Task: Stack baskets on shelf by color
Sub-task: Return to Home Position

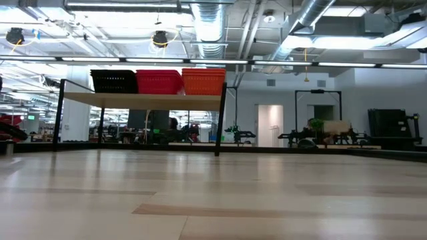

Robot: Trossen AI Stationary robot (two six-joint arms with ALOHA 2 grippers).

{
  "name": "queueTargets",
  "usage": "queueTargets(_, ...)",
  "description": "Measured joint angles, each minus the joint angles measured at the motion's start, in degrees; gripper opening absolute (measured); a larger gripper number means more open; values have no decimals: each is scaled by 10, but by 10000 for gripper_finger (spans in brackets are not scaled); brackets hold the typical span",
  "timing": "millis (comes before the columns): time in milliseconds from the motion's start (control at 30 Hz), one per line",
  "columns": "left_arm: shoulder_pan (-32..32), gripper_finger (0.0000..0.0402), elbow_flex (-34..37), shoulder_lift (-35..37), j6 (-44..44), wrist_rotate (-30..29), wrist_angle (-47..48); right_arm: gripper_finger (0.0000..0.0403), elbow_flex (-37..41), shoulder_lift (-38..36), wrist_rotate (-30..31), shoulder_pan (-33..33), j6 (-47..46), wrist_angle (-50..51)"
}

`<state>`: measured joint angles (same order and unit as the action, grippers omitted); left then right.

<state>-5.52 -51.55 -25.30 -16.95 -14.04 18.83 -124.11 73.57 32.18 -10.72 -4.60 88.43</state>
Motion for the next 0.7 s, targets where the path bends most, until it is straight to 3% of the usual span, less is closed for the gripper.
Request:
queueTargets(100, 0, 6, 14, 26, 1, 32, -2, 69, -1, -50, -7, 15, -6, -12)
queueTargets(200, 0, 6, 53, 50, 0, 15, -4, 69, 13, -95, -10, 12, -38, -28)
queueTargets(333, 0, 6, 136, 76, -21, -10, -43, 69, 90, -181, -23, -4, -61, -104)
queueTargets(533, 0, 6, 252, 113, -51, 4, -118, 69, 316, -337, -37, -26, -61, -243)
queueTargets(700, 0, 6, 301, 151, -63, 28, -135, 69, 543, -503, -37, -28, -59, -400)
